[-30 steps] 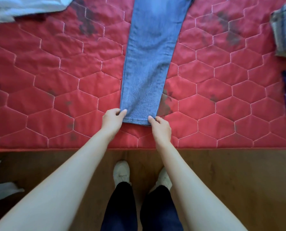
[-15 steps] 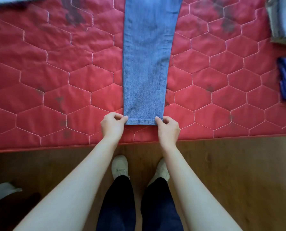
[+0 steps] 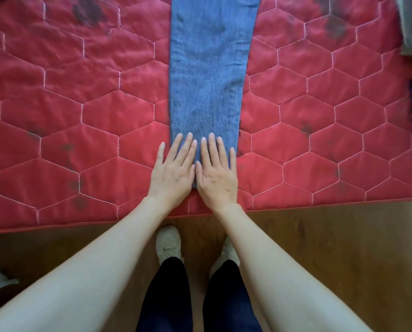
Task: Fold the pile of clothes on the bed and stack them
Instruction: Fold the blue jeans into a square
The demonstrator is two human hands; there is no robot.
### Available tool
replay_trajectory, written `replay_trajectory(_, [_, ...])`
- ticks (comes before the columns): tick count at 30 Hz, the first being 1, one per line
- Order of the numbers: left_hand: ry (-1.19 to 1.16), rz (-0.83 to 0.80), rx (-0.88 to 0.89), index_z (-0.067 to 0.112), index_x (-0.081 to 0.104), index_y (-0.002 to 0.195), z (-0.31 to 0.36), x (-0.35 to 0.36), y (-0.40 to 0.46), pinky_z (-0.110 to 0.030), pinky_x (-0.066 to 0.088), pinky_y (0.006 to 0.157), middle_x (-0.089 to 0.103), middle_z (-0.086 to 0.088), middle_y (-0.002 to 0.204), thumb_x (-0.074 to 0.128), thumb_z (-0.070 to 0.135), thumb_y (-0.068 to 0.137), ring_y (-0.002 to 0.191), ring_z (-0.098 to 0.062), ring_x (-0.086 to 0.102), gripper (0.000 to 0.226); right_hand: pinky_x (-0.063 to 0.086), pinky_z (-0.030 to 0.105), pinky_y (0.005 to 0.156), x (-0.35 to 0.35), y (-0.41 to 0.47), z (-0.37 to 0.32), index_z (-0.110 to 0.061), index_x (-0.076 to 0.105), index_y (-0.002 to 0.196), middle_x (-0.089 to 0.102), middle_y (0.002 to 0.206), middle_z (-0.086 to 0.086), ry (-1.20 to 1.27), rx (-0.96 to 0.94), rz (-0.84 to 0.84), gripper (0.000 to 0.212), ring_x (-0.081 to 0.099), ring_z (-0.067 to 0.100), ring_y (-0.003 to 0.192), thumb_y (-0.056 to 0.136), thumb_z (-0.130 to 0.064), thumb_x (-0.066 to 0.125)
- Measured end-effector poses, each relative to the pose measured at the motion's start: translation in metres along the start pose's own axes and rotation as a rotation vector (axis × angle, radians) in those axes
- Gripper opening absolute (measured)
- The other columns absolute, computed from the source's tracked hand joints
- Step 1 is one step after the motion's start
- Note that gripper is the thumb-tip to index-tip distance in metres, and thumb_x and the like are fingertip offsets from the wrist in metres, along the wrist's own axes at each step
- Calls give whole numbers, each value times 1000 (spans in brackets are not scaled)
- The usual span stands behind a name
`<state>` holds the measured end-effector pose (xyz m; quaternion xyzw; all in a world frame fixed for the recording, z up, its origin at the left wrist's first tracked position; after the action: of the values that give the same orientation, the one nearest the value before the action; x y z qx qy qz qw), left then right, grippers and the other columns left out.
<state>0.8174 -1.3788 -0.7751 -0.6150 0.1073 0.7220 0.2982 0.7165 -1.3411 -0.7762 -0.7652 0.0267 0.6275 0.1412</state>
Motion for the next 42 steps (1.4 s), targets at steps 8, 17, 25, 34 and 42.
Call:
replay_trajectory(8, [-31,-3,-78,7,37,147,-1,-10,-22,-55,17,117,26,-7,158,26,30,97,147,-30,19,56,16,48,120,-13,-37,23,-4,28,150,17,159,14,7,158,-32,56,14,25,148,102,-33,26])
replay_trajectory(17, [12,100,-46,7,23,152,-30,-43,128,-50,3,118,19,-9,160,32,21,101,149,-28,10,53,3,44,120,-37,151,-1,-16,19,153,10,161,10,-5,-31,21,53,5,24,149,101,-28,25])
replay_trajectory(25, [-24,12,-125,9,31,150,-44,-24,73,-54,15,116,19,-8,159,30,32,97,147,-27,18,58,18,47,119,-19,75,53,-10,25,152,14,160,11,-7,-1,-75,58,12,27,148,101,-36,30])
replay_trajectory(34, [42,156,-91,5,29,150,-35,-78,241,-54,14,117,23,-11,158,32,22,99,147,-30,18,54,12,44,119,-74,260,25,-11,33,149,24,157,16,71,-53,114,53,19,28,147,98,-25,37])
replay_trajectory(42, [84,62,-10,13,28,151,-94,-67,282,-54,14,117,17,-10,160,28,37,99,148,-27,15,58,10,46,120,-53,291,87,-22,22,153,13,161,6,-22,24,48,57,9,23,149,100,-41,30])
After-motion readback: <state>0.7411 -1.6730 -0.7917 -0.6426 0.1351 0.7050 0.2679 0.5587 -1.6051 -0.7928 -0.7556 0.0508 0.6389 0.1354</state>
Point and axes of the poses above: each hand's wrist, its own y-axis towards the middle knuckle, its own x-axis out of the palm, z = x × y, the point moved 5 cm from there along y, towards the middle knuckle
